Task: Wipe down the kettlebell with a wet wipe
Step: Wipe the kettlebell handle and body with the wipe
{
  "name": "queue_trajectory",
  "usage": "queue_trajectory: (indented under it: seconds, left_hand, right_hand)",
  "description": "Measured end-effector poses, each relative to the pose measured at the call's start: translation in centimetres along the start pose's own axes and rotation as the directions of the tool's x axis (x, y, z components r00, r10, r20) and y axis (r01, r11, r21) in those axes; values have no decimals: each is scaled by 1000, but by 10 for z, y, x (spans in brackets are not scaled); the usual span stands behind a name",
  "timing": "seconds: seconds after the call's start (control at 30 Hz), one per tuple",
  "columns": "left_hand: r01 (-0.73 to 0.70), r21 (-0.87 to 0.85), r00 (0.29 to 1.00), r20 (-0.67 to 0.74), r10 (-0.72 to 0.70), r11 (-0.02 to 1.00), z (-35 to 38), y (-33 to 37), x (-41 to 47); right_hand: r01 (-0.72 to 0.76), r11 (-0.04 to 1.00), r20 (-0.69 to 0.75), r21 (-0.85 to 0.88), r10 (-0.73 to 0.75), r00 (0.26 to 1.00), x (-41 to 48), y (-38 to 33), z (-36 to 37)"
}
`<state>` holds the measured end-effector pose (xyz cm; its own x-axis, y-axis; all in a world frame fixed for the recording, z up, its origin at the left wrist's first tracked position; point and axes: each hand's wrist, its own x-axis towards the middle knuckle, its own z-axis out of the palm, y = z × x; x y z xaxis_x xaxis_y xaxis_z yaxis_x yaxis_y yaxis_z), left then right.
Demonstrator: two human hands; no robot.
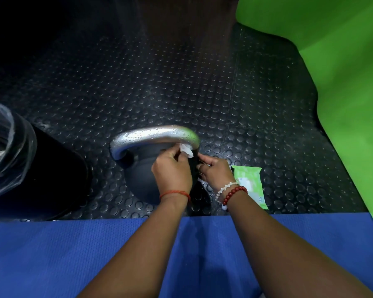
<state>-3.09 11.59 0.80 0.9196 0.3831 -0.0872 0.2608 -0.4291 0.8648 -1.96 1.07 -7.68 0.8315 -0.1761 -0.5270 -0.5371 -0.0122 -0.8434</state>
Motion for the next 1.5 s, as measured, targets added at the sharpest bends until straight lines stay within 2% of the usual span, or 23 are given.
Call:
queue_trajectory:
  seconds: [0.3,0.53,0.7,0.83,0.97,1.1,1.5]
  left_hand:
    - [-45,83,999,6,44,996,-1,-1,1]
    - [-47,84,999,23,45,995,-1,0,6]
    - [-107,92,994,13,106,990,-3,-3,-9]
    - [-34,74,999,12,33,997,-1,0,5]
    - [-41,41,999,17,41,998,0,-4,-12]
    - [23,36,1000,19,-23,999,0,2,3]
    - [64,-28,997,49,-62,998,4,-1,-4]
  right_hand:
    - [0,1000,23,17,0,1000,1,1,0]
    - [-11,1000,16,-6,11,1000,2,0,0]
    - [5,1000,23,-3,-5,1000,-1,0,-2]
    - [3,1000,8,-31,-3,1000,1,0,-2]
    - [15,1000,11,-25,-15,1000,3,3,0]
    - [14,999,9,-30,-14,1000,1,0,-2]
    - [20,998,-14,-62,-21,1000,1,2,0]
